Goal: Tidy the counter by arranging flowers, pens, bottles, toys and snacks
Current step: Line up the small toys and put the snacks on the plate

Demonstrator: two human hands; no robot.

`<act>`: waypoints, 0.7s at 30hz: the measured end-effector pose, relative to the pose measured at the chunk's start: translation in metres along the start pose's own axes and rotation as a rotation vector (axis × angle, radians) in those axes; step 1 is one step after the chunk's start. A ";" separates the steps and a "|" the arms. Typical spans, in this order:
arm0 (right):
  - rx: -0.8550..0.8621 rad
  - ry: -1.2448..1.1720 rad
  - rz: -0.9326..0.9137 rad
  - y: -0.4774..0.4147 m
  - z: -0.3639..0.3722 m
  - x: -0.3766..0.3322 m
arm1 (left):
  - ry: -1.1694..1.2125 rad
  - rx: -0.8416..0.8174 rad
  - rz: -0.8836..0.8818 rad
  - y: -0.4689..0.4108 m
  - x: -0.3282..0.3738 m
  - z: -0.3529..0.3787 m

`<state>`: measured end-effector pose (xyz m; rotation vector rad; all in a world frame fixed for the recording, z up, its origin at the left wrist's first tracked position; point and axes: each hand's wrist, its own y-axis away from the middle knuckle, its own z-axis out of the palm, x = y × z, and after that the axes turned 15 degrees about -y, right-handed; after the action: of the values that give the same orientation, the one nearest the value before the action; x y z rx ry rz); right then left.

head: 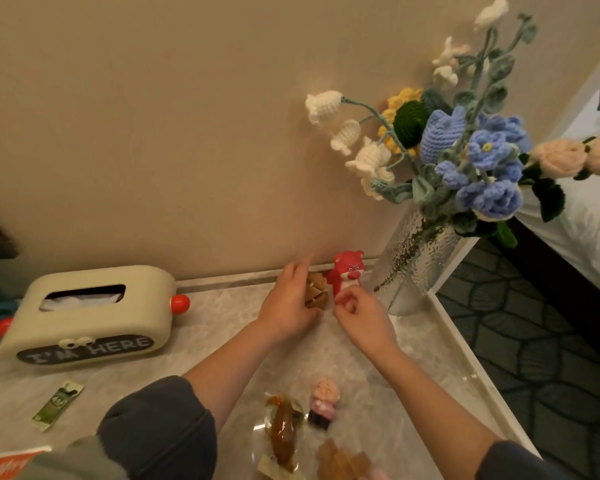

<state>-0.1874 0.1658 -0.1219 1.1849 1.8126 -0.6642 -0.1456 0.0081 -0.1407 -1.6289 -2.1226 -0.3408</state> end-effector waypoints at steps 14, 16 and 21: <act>-0.037 -0.267 0.025 0.114 -0.003 -0.009 | 0.262 0.052 -0.163 0.147 0.027 -0.006; -0.043 -0.290 0.027 0.135 -0.006 -0.002 | 0.244 0.060 -0.110 0.169 0.036 -0.006; 0.003 -0.261 0.020 0.172 -0.012 0.015 | 0.108 0.013 0.135 0.214 0.047 -0.002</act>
<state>-0.0380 0.2528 -0.1255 1.0637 1.5791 -0.7726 0.0496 0.1064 -0.1316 -1.6961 -1.9212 -0.3628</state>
